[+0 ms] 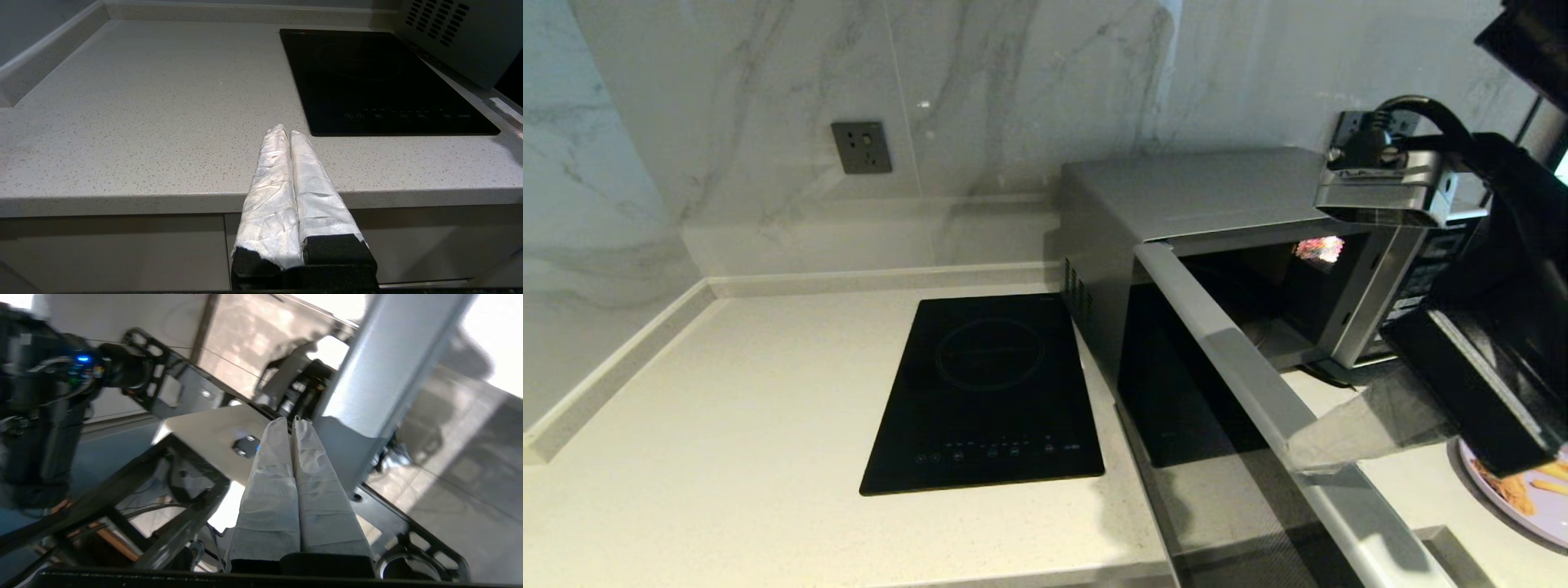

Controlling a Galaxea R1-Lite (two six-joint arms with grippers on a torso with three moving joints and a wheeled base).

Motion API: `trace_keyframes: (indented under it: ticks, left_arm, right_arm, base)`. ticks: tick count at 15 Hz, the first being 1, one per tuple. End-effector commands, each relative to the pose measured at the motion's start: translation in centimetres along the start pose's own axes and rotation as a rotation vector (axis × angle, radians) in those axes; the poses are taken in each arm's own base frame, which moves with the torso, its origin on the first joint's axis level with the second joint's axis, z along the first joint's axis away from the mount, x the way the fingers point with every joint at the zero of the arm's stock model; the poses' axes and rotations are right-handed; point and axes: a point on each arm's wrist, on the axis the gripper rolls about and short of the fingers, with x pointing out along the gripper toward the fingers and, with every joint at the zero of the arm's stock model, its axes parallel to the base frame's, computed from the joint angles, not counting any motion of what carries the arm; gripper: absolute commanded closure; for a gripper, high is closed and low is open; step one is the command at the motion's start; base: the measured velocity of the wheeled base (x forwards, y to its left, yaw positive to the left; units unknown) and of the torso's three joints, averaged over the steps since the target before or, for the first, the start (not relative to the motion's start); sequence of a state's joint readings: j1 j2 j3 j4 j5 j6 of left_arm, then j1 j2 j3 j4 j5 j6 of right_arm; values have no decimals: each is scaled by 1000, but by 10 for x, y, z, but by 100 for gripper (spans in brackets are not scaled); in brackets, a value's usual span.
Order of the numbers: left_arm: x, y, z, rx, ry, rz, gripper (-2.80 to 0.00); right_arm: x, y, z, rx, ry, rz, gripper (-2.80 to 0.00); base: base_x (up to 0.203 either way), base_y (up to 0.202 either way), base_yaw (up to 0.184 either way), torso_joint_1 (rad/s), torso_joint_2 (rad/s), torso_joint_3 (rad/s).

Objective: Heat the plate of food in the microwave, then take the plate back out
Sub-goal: Close the microwave oven

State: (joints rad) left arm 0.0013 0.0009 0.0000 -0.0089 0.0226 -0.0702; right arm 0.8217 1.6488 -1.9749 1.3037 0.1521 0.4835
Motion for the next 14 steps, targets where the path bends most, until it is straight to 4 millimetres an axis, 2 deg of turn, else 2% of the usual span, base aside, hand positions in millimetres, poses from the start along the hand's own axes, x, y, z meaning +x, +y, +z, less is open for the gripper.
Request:
trace_keyframes:
  ticks: [1, 3, 9, 14]
  left_arm:
    - [0, 0, 0, -2, 0, 1, 0]
    - [0, 0, 0, 0, 0, 1, 0]
    - [0, 0, 0, 0, 0, 1, 0]
    - [0, 0, 0, 0, 0, 1, 0]
  right_arm:
    - [7, 0, 2, 40, 16, -35, 0]
    - [13, -1, 5, 75, 7, -78, 0]
    - [13, -4, 7, 99, -48, -176, 0]
    - [5, -22, 10, 183, -80, -243, 0]
  base:
    - [0, 0, 0, 0, 0, 0]
    - [0, 0, 0, 0, 0, 0]
    - [0, 0, 0, 0, 0, 0]
    - [0, 0, 0, 0, 0, 0]
